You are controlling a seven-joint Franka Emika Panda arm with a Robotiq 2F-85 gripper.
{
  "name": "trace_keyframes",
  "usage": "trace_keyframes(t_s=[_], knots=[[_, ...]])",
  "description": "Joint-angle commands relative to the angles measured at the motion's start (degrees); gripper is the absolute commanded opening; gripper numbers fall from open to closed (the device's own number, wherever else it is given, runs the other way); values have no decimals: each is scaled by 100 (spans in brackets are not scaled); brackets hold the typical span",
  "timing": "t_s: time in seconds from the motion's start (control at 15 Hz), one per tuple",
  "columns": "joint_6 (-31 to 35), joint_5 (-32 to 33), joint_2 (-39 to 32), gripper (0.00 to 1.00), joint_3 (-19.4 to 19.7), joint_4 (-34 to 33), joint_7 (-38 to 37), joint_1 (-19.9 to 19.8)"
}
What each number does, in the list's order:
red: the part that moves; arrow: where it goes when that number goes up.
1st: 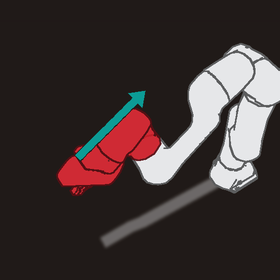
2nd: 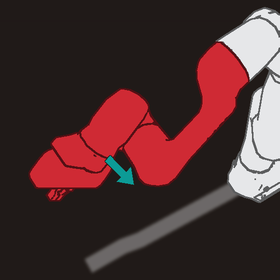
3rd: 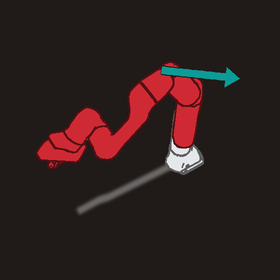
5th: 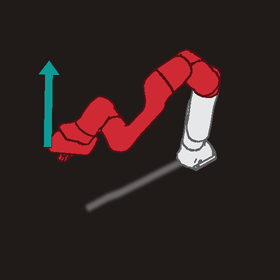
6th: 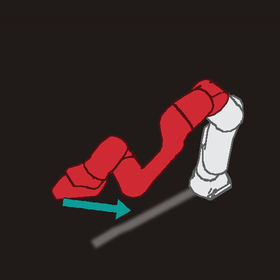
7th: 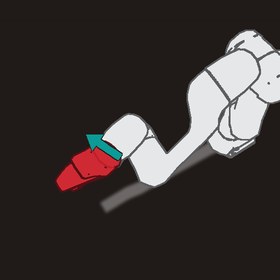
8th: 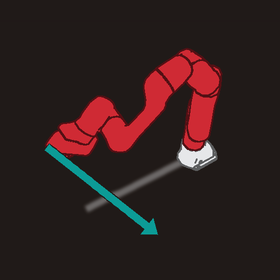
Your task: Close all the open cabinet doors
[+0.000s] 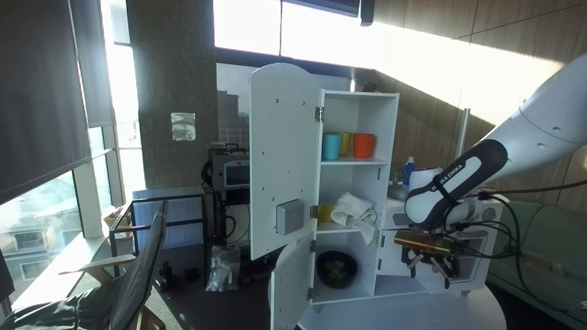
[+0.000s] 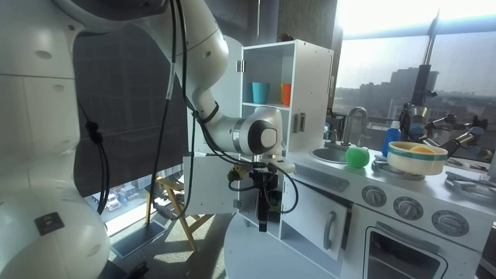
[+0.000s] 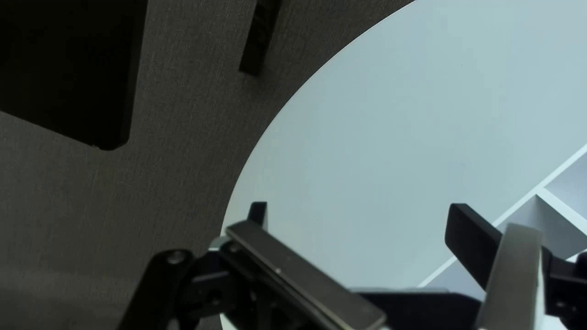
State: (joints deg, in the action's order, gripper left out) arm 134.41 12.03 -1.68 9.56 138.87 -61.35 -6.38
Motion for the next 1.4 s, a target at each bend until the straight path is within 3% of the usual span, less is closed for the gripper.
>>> trace_keyframes(t_s=[0.0, 0.27, 0.53, 0.87, 1.33], knots=[[-276, -267, -159, 100, 90, -422, 106, -184], [-181, -393, -562, 100, 329, -938, -637, -396], [417, -1263, -941, 100, 486, -1186, -753, -591], [2095, -1994, -1289, 100, 524, -914, -652, -617], [2930, -2183, -1262, 100, 548, -455, -433, -448]])
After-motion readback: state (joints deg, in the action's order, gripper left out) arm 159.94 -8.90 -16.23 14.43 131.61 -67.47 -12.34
